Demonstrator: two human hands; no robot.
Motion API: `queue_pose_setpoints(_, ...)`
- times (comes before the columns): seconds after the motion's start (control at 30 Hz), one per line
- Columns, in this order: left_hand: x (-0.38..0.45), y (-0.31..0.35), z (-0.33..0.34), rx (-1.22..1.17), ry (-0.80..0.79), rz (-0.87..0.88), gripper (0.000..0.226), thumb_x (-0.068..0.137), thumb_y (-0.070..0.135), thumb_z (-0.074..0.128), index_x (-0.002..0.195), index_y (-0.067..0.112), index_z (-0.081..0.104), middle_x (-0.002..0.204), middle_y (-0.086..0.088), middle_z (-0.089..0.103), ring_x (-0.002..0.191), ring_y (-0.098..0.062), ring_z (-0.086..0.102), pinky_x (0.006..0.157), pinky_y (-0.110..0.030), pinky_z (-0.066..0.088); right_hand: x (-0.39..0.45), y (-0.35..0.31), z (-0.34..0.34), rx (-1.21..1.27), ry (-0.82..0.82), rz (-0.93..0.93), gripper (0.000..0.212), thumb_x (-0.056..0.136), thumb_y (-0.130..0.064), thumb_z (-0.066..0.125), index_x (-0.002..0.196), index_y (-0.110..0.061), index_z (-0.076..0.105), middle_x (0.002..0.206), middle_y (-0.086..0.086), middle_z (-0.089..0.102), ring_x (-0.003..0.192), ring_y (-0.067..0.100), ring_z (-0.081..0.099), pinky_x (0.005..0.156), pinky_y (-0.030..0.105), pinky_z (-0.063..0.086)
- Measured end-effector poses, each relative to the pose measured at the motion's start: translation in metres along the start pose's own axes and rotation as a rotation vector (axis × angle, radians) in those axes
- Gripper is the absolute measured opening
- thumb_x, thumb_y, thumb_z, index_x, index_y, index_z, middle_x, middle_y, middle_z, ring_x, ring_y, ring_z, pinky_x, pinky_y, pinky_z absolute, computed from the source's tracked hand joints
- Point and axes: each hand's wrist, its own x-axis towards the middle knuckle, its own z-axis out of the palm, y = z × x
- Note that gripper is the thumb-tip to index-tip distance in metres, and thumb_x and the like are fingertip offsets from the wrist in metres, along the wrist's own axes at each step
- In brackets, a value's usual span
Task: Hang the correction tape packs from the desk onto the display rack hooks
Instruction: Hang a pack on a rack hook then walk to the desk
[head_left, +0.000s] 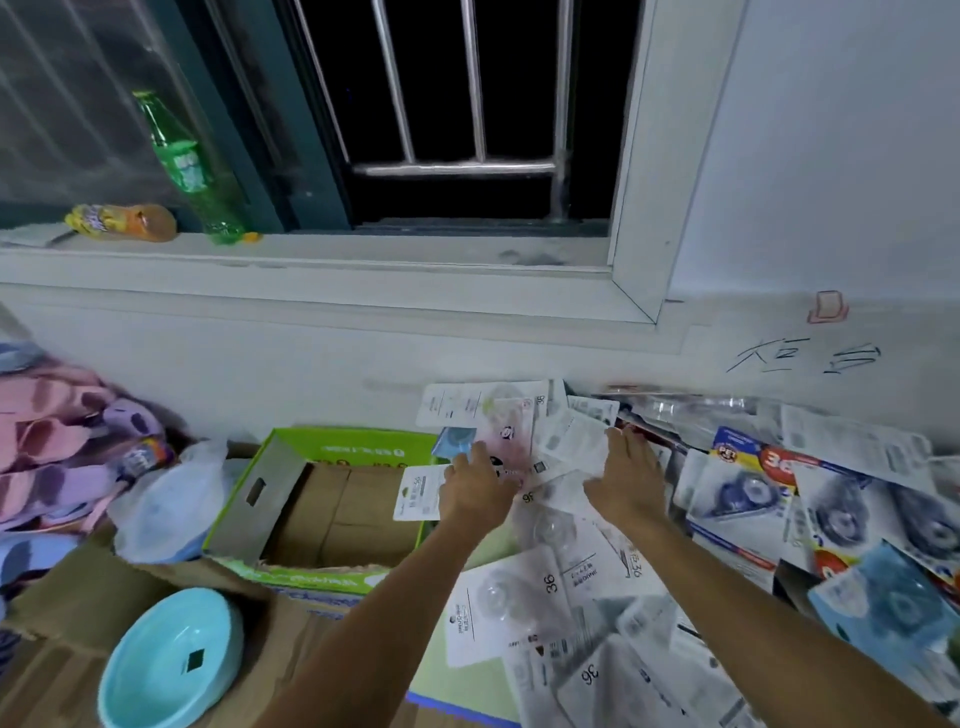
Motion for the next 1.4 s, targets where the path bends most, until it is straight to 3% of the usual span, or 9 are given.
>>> queue_pose_setpoints(0.13, 0.034, 0.004, 0.005, -0.101, -0.02, -0.034, 0.074, 0.088, 0.058, 0.055, 0.136, 0.006, 0.031, 0.128, -0.018, 0.051, 0.121, -0.037, 0.047, 0.097, -0.045, 0.041, 0.016, 0.009, 0.008, -0.002, -0.083, 0.114, 0.081, 0.082, -0.031, 0.063, 0.146, -0.011, 0.017, 0.153, 0.008, 0.022, 0.143, 0.029, 0.015, 0.115, 0.047, 0.019)
queue_pose_setpoints(0.3, 0.062, 0.001, 0.015, -0.066, -0.019, -0.037, 0.078, 0.083, 0.053, 0.064, 0.133, 0.004, 0.031, 0.129, -0.02, 0.046, 0.12, -0.037, 0.045, 0.097, -0.045, 0.04, 0.021, 0.009, 0.011, 0.037, -0.027, 0.168, 0.038, 0.088, -0.019, 0.054, 0.125, -0.016, 0.049, 0.127, 0.005, 0.056, 0.121, 0.028, 0.049, 0.101, 0.045, 0.042)
queue_pose_setpoints(0.4, 0.07, -0.002, 0.017, -0.086, -0.01, -0.045, 0.086, 0.076, 0.049, 0.073, 0.135, 0.006, 0.029, 0.129, -0.02, 0.041, 0.119, -0.037, 0.045, 0.098, -0.045, 0.04, 0.018, 0.007, 0.008, 0.057, 0.039, 0.146, 0.028, 0.091, -0.021, 0.053, 0.119, -0.018, 0.057, 0.115, 0.003, 0.063, 0.106, 0.024, 0.057, 0.091, 0.039, 0.049)
queue_pose_setpoints(0.53, 0.072, -0.007, 0.014, -0.089, 0.041, -0.012, 0.081, 0.078, 0.043, 0.074, 0.135, 0.007, 0.029, 0.127, -0.021, 0.044, 0.119, -0.035, 0.046, 0.096, -0.043, 0.043, 0.013, -0.001, 0.001, 0.12, 0.115, 0.128, 0.033, 0.096, -0.025, 0.05, 0.128, -0.022, 0.056, 0.107, 0.001, 0.067, 0.088, 0.018, 0.06, 0.072, 0.028, 0.049)
queue_pose_setpoints(0.63, 0.072, -0.009, 0.009, -0.213, 0.041, 0.054, 0.077, 0.081, 0.034, 0.074, 0.137, 0.006, 0.028, 0.126, -0.018, 0.048, 0.114, -0.034, 0.052, 0.09, -0.041, 0.046, 0.013, -0.006, -0.002, 0.12, 0.153, 0.063, 0.033, 0.097, -0.022, 0.047, 0.129, -0.02, 0.055, 0.101, 0.003, 0.068, 0.074, 0.012, 0.054, 0.064, 0.021, 0.039)
queue_pose_setpoints(0.9, 0.067, 0.0, -0.002, -0.406, 0.147, 0.13, 0.093, 0.072, 0.034, 0.081, 0.144, 0.007, 0.029, 0.139, -0.012, 0.043, 0.127, -0.03, 0.043, 0.096, -0.039, 0.04, 0.012, -0.015, -0.016, 0.19, 0.194, 0.118, 0.033, 0.098, -0.027, 0.047, 0.126, -0.011, 0.052, 0.104, 0.008, 0.065, 0.072, 0.014, 0.053, 0.058, 0.023, 0.037)
queue_pose_setpoints(1.13, 0.058, 0.013, -0.002, -0.475, 0.067, 0.179, 0.092, 0.075, 0.021, 0.08, 0.148, 0.007, 0.026, 0.146, -0.012, 0.039, 0.135, -0.027, 0.036, 0.107, -0.035, 0.032, 0.007, -0.007, -0.02, 0.287, 0.219, 0.218, 0.031, 0.097, -0.024, 0.048, 0.122, -0.006, 0.049, 0.104, 0.014, 0.065, 0.065, 0.013, 0.047, 0.046, 0.017, 0.027)
queue_pose_setpoints(1.3, 0.052, 0.021, -0.002, -0.635, 0.001, 0.187, 0.08, 0.08, 0.02, 0.075, 0.147, 0.015, 0.031, 0.139, -0.01, 0.049, 0.12, -0.031, 0.054, 0.097, -0.047, 0.048, 0.006, -0.003, -0.028, 0.545, 0.249, 0.318, 0.035, 0.088, -0.003, 0.051, 0.122, -0.008, 0.045, 0.118, 0.014, 0.06, 0.083, 0.023, 0.061, 0.058, 0.033, 0.056)
queue_pose_setpoints(1.4, 0.051, 0.022, -0.004, -0.755, 0.024, 0.173, 0.07, 0.078, 0.015, 0.077, 0.138, 0.019, 0.042, 0.12, -0.004, 0.06, 0.103, -0.019, 0.059, 0.092, -0.038, 0.051, 0.0, 0.001, -0.034, 0.582, 0.287, 0.312, 0.034, 0.088, -0.006, 0.056, 0.12, -0.01, 0.048, 0.118, 0.012, 0.063, 0.087, 0.025, 0.065, 0.056, 0.03, 0.055)
